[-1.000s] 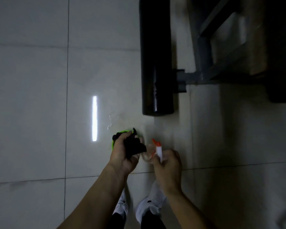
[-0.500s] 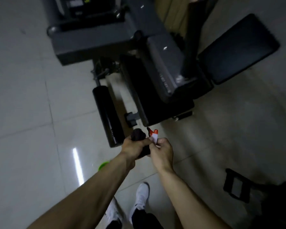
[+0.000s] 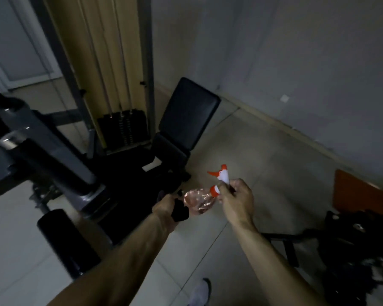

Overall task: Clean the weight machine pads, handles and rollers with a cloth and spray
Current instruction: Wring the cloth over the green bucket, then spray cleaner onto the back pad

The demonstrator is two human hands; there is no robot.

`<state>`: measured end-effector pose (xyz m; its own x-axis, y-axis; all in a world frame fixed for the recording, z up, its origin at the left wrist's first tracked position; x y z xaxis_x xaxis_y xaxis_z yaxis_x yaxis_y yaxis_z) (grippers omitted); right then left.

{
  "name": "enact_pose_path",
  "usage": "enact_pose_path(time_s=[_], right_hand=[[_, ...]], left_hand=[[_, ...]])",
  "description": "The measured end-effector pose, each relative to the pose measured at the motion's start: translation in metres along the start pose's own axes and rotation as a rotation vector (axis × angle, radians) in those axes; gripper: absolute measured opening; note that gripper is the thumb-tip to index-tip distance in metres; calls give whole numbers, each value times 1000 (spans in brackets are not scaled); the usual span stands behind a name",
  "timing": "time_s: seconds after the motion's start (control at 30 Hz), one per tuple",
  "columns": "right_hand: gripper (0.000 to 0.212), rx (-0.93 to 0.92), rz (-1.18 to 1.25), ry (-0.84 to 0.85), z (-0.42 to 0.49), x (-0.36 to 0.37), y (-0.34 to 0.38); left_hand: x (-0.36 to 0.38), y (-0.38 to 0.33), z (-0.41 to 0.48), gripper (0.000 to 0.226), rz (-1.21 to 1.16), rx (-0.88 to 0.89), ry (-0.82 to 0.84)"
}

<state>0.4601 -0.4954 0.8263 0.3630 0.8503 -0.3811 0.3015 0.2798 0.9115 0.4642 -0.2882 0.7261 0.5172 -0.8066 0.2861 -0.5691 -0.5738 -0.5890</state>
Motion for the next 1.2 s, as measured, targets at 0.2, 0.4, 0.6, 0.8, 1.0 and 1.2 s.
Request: enact_pose_path(time_s=[0.2,0.4,0.6,0.8,1.0,1.2], right_hand=[[7,-101,153,45,90,-41,37],[57,-244,107,262,143,-16,65],[46,-271,156,193,210,18,105],[29,-201,-127,317,286,82,106],[26,33,-266,203,364,143,95],[40,76,-417,90,401,186,82]], left_hand=[[133,-33,-17,22,152,-4,158],[185,-66,6,5,220,9,228],[192,-114,56,33,58,73,207],[189,-194,114,7,-277,113,131],[206,-249,186,24,-324,74,96],[205,-261,241,25,-366,8,24]])
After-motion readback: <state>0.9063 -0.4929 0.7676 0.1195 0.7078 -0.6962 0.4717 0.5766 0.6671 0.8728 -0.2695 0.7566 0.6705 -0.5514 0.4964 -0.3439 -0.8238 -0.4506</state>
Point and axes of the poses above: each hand's wrist, its own z-axis towards the middle knuckle, its own x-axis out of the palm, y = z × x, the point moved 6 cm from there along z, towards the middle knuckle, and after that the axes turned 6 degrees about x, right-handed, at the moved point
